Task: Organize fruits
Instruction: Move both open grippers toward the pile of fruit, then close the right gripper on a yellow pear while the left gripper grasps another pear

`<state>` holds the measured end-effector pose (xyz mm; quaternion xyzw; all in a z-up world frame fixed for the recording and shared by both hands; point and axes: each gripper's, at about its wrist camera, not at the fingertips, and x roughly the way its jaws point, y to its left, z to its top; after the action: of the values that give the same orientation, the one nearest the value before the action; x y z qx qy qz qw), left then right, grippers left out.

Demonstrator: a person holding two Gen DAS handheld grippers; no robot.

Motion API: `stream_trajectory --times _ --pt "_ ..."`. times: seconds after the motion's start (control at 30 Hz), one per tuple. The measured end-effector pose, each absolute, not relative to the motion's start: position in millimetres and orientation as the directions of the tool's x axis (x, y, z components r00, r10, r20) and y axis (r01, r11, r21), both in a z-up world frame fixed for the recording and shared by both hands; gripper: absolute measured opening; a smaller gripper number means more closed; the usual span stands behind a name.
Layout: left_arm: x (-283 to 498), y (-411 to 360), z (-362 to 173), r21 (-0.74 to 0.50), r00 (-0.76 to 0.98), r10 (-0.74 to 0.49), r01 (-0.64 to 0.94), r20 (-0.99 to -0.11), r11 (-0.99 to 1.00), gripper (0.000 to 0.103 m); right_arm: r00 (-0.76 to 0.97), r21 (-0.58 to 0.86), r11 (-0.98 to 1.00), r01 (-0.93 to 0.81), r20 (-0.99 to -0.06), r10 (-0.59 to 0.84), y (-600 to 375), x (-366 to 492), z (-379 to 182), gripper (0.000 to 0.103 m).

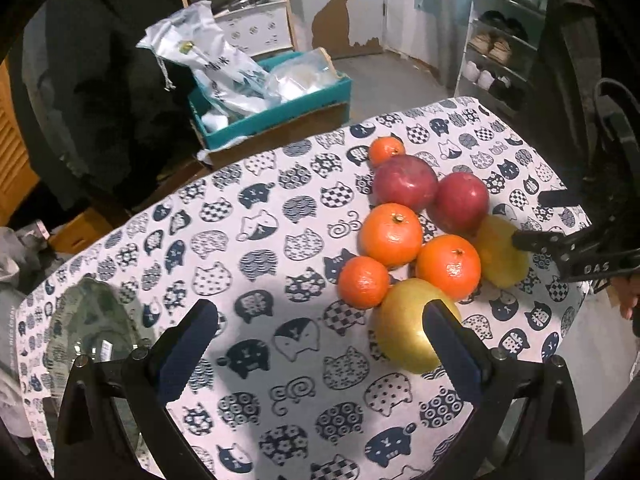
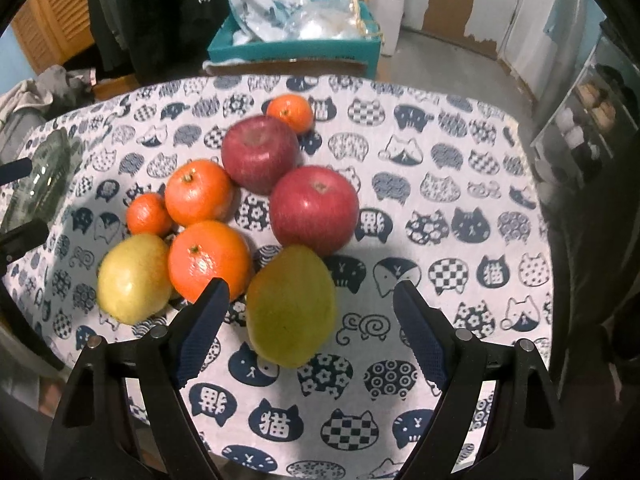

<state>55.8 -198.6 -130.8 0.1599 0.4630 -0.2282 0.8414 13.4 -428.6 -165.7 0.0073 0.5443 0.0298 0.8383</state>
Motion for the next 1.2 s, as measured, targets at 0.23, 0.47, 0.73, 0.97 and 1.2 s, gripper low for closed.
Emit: stream_trajectory --times 0.23,0.47,0.73,0.97,1.2 --pt "53.2 -216.7 -143.4 0.052 0.436 -0.24 0.56 -0.868 0.827 0.103 0.356 0.051 0.996 -0.067 -0.932 0.071 -425.8 17.0 -192.0 0.083" --pt "53.9 -226.5 -156.4 0.017 0.388 -0.252 0.572 -0.887 0.82 0.103 0.334 0.069 0.995 -0.076 -0.938 0.09 -425.2 18.7 -204.7 0.079" --pt "49.8 -237.5 -164.6 0.008 0.361 -0.254 0.588 -0.897 0.809 0.103 0.305 0.074 0.992 -0.101 -0.947 0.102 -416.3 26.4 -219.2 0.068" --pt "48.9 -244.7 -174.4 -0.027 0.319 -0.257 0.581 -0.912 0.814 0.103 0.31 0.084 0.992 -0.095 -0.944 0.11 -417.2 26.9 -220.1 0.067" --pt "46.3 -256.7 -186.6 -0.025 0.288 -0.237 0.586 -0.928 0.81 0.103 0.314 0.073 0.995 -0.071 -0.945 0.092 -421.4 21.4 -217.9 0.066"
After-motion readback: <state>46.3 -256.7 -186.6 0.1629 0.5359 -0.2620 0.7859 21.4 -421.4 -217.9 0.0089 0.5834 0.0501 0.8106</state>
